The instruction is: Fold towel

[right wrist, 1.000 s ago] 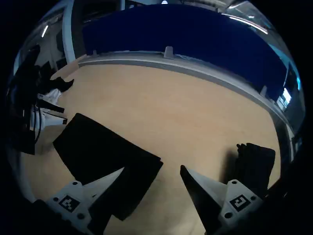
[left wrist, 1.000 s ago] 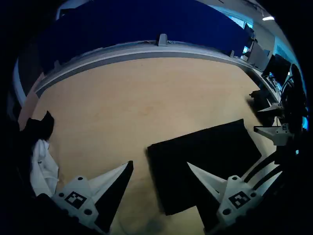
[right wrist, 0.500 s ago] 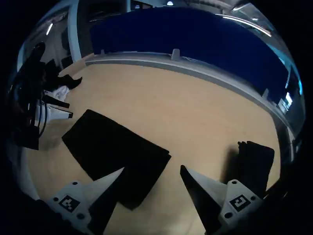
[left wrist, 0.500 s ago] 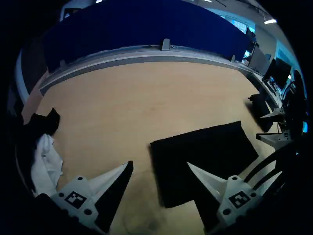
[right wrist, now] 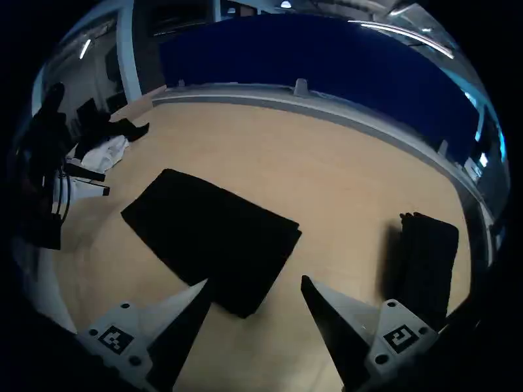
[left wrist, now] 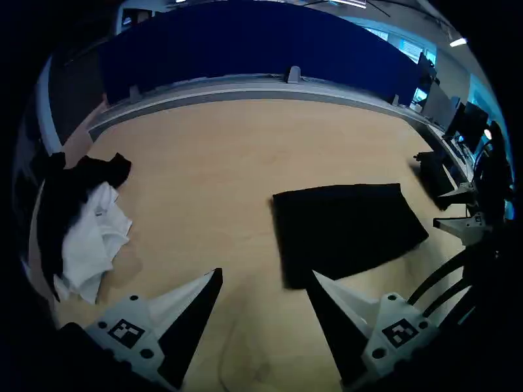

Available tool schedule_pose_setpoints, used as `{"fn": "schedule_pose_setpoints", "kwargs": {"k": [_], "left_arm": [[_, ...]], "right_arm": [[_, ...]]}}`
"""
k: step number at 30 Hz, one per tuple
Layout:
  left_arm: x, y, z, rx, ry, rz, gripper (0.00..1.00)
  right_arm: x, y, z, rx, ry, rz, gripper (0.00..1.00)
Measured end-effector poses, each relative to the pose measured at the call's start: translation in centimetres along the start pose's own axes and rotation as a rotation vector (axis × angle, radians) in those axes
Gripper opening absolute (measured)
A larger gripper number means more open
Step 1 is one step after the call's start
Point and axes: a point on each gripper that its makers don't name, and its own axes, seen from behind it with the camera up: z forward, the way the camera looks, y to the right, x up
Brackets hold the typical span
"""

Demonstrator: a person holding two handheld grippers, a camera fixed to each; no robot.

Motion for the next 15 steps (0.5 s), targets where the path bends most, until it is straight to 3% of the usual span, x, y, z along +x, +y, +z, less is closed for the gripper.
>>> {"fn": "schedule_pose_setpoints", "kwargs": {"k": [8, 15], "left_arm": [[-3.7, -0.4, -2.6, 0.014, -0.019, -0.012, 0.91], [-4.8, -0.2, -3.7, 0.011, -0.02, -0.031, 0.91]], "right_arm": [[-1.5, -1.0, -0.8, 0.014, -0.007, -0.002, 1.0], [-2.4, -1.1, -0.1, 0.018, -0.022, -0.016, 1.0]]}}
